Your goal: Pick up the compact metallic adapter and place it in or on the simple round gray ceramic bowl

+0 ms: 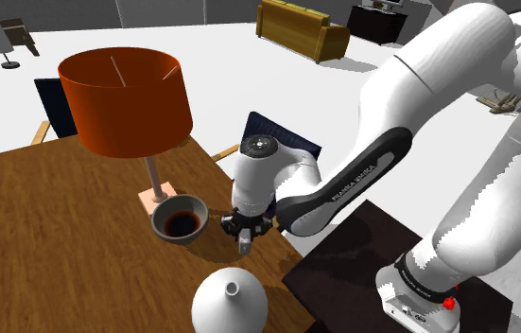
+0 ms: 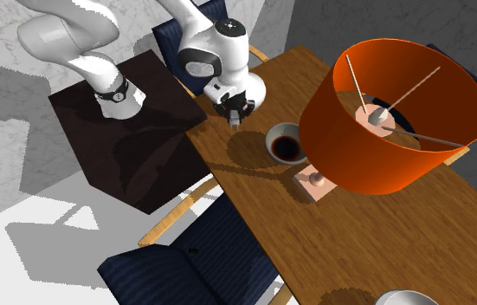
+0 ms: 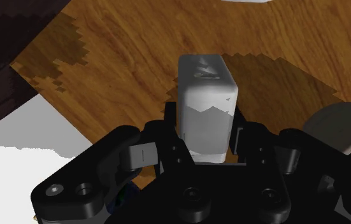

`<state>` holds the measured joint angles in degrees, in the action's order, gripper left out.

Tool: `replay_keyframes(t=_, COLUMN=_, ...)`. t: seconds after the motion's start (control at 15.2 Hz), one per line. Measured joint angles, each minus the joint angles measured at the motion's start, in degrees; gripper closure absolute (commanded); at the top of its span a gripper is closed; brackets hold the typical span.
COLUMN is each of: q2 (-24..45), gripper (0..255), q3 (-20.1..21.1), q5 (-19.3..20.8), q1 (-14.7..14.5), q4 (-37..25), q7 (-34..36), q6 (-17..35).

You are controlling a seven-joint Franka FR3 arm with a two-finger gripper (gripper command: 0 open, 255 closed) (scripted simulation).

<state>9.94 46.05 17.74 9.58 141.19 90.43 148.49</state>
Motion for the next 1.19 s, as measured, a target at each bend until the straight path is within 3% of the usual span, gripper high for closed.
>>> replay_keyframes(t=0.46, q2=-7.4, gripper=255, q3=3.7, q5=-10.8, q1=2.6, q4=-0.1, q7=-7.9, q6=-4.4)
replay_keyframes(t=0.92, q2=-14.3, gripper=255, q3=3.9, q5=-19.6, q1=2.3, q4=-1.3, q7=-14.4, q6=-9.9)
replay_keyframes(t=1.06, q2=-13.6, gripper=255, q3=4.0, q5=-19.0, q1=2.5, q4=-2.9, q7=-14.0, q6=-11.0)
replay_keyframes(t=1.19, q2=-8.3, gripper=255, q3=4.5, q5=-13.3, q1=3.2, q4=-6.9, q7=-10.1, q6=-11.8)
